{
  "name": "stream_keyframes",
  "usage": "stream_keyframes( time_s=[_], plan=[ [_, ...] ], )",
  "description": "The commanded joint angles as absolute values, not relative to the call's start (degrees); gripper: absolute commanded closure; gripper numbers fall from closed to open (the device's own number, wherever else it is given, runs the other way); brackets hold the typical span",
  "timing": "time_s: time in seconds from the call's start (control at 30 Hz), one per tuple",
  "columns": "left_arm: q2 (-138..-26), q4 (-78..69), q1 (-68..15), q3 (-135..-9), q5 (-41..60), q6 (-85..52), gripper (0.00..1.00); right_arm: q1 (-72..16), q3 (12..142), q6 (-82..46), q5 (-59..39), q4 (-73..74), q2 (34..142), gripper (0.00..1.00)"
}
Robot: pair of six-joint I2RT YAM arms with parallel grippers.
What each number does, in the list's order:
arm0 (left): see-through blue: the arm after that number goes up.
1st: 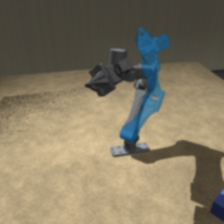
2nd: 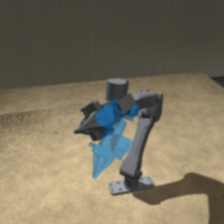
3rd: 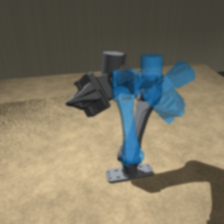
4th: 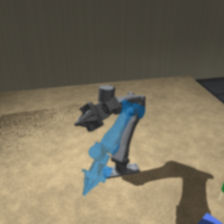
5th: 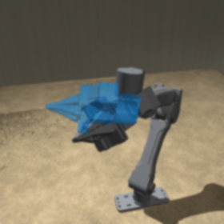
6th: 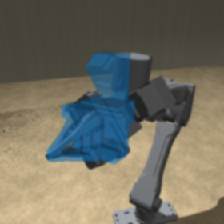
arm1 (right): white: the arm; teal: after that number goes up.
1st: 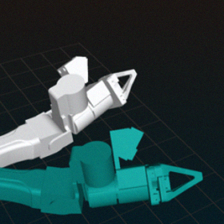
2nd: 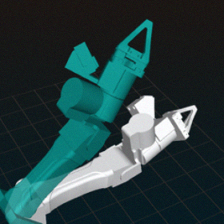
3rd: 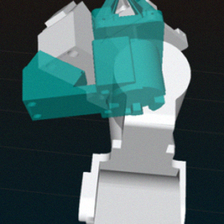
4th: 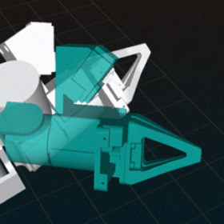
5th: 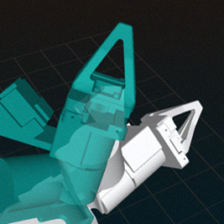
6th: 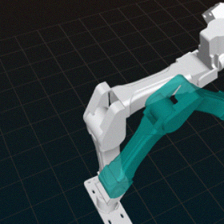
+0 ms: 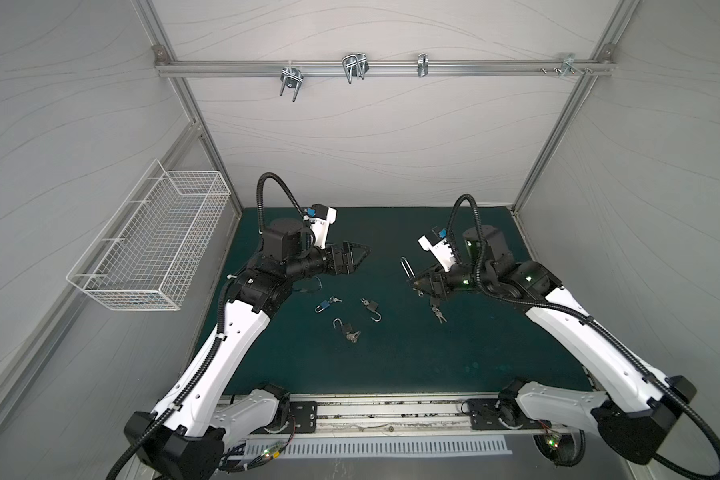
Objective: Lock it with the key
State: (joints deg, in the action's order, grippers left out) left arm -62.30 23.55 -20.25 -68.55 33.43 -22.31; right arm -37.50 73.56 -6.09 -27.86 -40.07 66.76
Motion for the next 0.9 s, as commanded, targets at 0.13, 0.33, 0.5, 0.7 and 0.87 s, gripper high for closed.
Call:
stream_keyframes(
  time_s=[0.13,0.33,0.5,0.7,0.87],
  plan=[
    [-62.1,15.6,-20.0,-71.6,49.8,-19.6,0.03,-36.2,84.0,-0.6,-53.7,-47.1,72.6,1.00],
    [-62.3,8.8,-20.2,-69.9,58.2,-24.3,0.07,-36.2,87.4,-3.8,-60.8,-45.6,75.2,1.00],
    [-63.3,7.6,-21.9,-69.5,61.1,-24.6,0.19,-36.2,87.1,-5.0,-62.4,-44.9,75.9,1.00],
    [-66.5,10.6,-25.2,-71.3,61.7,-22.6,0.36,-36.2,86.5,-6.0,-61.9,-43.6,76.0,1.00],
    [-67.2,10.2,-25.9,-71.5,61.5,-22.6,0.66,-36.1,86.2,-5.4,-59.5,-43.9,75.9,1.00]
  ],
)
